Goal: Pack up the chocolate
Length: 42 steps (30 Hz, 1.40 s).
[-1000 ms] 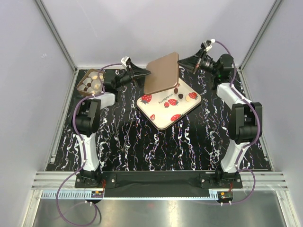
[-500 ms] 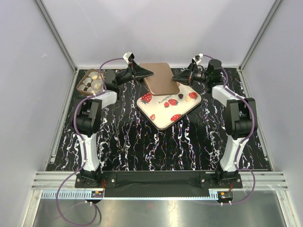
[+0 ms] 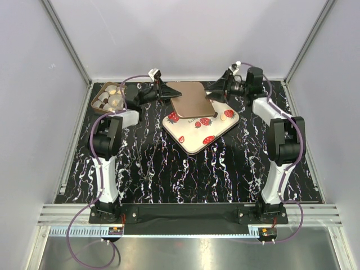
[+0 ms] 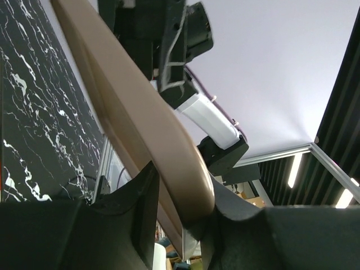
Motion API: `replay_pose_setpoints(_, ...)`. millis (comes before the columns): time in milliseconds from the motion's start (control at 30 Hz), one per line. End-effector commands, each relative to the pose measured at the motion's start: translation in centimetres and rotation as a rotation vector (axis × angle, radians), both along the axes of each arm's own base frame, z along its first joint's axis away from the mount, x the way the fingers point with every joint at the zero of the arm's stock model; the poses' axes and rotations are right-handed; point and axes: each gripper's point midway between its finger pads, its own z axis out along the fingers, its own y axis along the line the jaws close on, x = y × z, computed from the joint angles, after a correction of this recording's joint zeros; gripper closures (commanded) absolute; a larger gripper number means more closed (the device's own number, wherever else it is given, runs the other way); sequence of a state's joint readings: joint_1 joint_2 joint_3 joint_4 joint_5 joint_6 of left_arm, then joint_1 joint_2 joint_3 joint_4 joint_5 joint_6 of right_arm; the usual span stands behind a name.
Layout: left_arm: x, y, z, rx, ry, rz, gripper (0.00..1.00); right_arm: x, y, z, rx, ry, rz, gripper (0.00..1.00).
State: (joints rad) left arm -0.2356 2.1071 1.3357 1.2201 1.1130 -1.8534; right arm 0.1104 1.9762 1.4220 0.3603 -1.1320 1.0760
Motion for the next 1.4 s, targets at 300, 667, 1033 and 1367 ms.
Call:
replay_pose_setpoints(300, -4.7, 1.6, 6.2, -0.097, -0.486, -0.026, 0.88, 1.7, -1.3, -2.5, -0.196, 0.014, 0.001, 0.21)
replay_pose_setpoints(667, -4.5, 1.5, 5.2, -0.077, -0.449, -0.059, 0.86, -0.8, 0.4, 0.9, 0.095, 0.004, 0.098, 0.53)
replay_pose_setpoints(1033, -3.4, 4.4, 3.8, -0.022, -0.345, 0.048, 0.44, -0.9, 0.3, 3.8, 0.220, -0.056, 0.088, 1.00)
replay_pose_setpoints(1367, -2.1, 6.3, 0.3, 0.135, -0.223, 0.173, 0.29, 2.2, 0.1, 7.4, 0.151, -0.121, -0.092, 1.00)
